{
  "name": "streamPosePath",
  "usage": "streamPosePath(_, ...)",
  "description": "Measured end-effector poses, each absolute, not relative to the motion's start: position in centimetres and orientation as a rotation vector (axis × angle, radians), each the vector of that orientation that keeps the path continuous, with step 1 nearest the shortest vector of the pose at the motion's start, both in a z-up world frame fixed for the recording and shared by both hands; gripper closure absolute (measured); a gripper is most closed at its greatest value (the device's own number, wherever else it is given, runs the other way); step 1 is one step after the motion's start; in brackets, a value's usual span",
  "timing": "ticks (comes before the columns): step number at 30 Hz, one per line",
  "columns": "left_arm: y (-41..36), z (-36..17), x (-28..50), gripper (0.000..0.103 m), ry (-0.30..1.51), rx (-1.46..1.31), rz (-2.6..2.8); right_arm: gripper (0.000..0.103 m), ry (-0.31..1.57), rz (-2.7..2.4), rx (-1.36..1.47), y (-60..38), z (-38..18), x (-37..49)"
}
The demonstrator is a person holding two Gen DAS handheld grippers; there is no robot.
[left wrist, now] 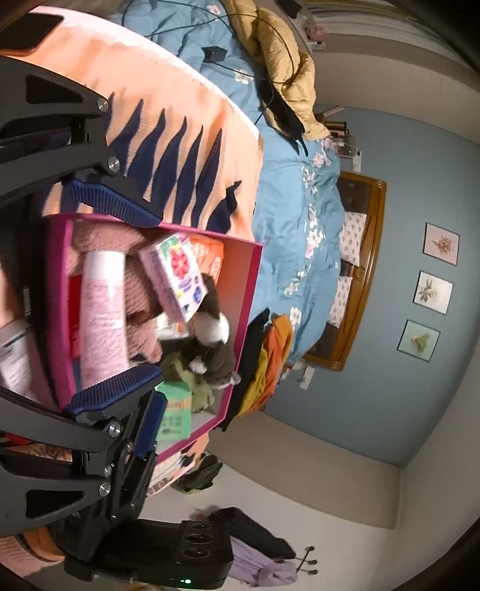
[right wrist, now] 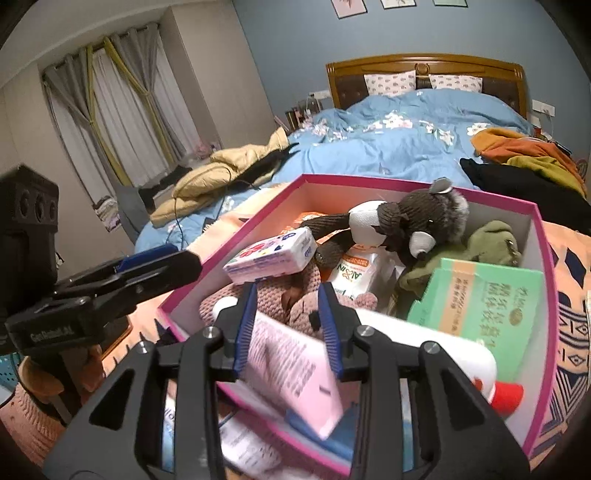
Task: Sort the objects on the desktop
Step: 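Open both grippers to release the tissue pack inside the box, then move both grippers back down toward the brown wooden massager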
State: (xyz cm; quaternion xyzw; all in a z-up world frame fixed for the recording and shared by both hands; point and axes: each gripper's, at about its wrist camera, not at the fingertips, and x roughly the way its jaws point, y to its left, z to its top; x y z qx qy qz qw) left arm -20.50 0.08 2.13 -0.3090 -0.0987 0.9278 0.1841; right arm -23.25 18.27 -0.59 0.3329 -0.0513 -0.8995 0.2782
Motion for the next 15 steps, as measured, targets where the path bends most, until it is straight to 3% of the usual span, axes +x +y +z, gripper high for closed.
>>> streamPosePath(9,1.1,1.9,-14.8,0.021,-0.253,-0.837,2.557,0.046,-0.187,-2.363,0.823,20.4,-0.7,-18.1)
streamPosePath(11,0.9,1.6,-13.3,0.021,-0.243,-0.842,2.548,0.037,-0.193,-2.339,0.814,20.8,-0.9,-16.6)
streamPosePath(15,0.0,0.7,-10.5,0.021,-0.242,-0.865,2.535,0.034,-0.163,-2.298,0.807,21.3,-1.6,-13.8)
